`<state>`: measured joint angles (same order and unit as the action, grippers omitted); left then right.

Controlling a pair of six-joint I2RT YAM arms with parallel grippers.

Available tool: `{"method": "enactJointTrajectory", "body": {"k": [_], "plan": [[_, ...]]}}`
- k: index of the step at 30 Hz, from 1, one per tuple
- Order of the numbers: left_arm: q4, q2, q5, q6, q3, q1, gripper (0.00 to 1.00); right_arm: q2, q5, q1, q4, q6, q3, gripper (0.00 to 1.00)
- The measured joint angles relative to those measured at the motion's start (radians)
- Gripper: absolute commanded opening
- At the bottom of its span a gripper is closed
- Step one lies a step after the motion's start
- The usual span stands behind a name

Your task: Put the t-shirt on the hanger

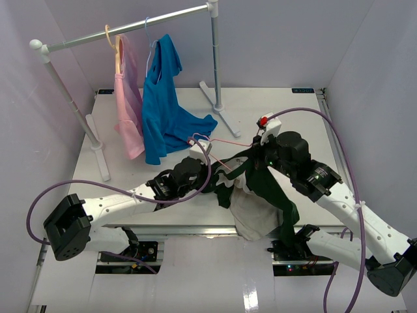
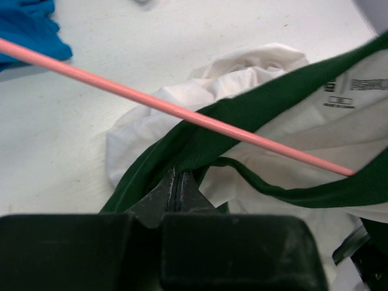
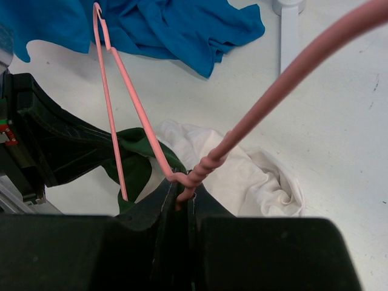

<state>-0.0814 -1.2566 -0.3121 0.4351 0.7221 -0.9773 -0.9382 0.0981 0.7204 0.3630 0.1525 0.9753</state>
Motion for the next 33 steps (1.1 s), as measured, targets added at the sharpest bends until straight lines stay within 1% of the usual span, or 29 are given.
{"method": "enactJointTrajectory", "body": {"k": [3, 6, 10, 12, 16, 22, 26, 33], "plan": [[0.065, 0.003, -0.02, 0.01, 0.034, 0.02, 0.0, 0.025, -0.004, 0.0, 0.0, -0.019, -0.013, 0.08], [0.118, 0.019, -0.007, 0.018, 0.084, 0.094, 0.0, 0.085, -0.007, 0.0, 0.001, -0.066, -0.039, 0.08], [0.184, 0.054, 0.082, 0.024, 0.167, 0.22, 0.0, 0.199, -0.035, 0.004, -0.047, -0.137, -0.116, 0.08], [0.225, 0.062, 0.127, 0.022, 0.224, 0.257, 0.0, 0.267, -0.045, 0.005, -0.079, -0.164, -0.176, 0.08], [0.314, 0.071, 0.198, 0.004, 0.322, 0.277, 0.0, 0.348, -0.042, 0.006, -0.121, -0.206, -0.236, 0.08], [0.478, 0.053, 0.241, -0.044, 0.457, 0.287, 0.0, 0.357, -0.04, 0.006, -0.144, -0.246, -0.237, 0.08], [0.543, 0.042, 0.263, -0.07, 0.505, 0.308, 0.0, 0.361, -0.044, 0.007, -0.155, -0.257, -0.239, 0.08], [0.657, -0.047, 0.34, -0.096, 0.676, 0.384, 0.0, 0.405, -0.057, 0.012, -0.149, -0.265, -0.254, 0.08]]}}
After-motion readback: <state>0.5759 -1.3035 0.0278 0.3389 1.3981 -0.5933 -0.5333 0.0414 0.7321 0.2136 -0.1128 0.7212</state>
